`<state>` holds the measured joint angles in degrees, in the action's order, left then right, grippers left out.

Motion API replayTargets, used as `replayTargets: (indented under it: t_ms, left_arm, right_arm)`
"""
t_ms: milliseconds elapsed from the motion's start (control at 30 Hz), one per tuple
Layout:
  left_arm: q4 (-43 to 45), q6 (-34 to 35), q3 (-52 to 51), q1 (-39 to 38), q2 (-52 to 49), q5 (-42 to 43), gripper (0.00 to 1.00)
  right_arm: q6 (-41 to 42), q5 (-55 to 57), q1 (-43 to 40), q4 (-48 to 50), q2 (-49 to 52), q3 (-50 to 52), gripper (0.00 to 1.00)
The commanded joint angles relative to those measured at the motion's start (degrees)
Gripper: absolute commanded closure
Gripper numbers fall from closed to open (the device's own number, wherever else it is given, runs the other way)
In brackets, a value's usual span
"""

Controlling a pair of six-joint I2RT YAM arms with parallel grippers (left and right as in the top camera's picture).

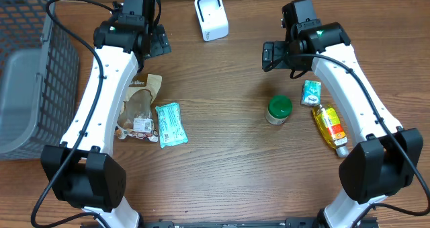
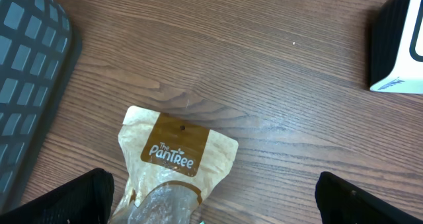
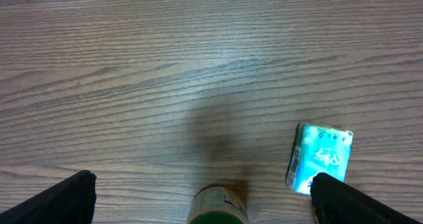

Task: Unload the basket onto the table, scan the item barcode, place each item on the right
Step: 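Open the right gripper and lift it away from the jar, then move the left gripper down onto the teal wipes pack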

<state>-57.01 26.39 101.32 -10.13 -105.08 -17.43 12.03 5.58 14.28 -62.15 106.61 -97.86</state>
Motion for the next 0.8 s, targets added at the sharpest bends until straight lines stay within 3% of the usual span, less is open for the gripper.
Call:
replayTargets:
  t_ms: [0, 700, 767]
  left_arm:
    - [0.2, -0.7, 0.7, -0.2, 0.8, -1.0, 0.00]
    - [1.8, -0.7, 0.7, -0.2, 0.8, 2.5, 0.00]
    - [0.3, -1.4, 0.6, -0.2, 0.8, 3.6, 0.34]
  right_arm:
    - [0.6, 0.8, -0.2, 0.3, -0.8, -0.6, 0.00]
    - [0.6, 0.8, -0.2, 0.3, -0.8, -0.6, 0.00]
    - [0.6, 0.8, -0.2, 0.3, -0.8, -0.6, 0.00]
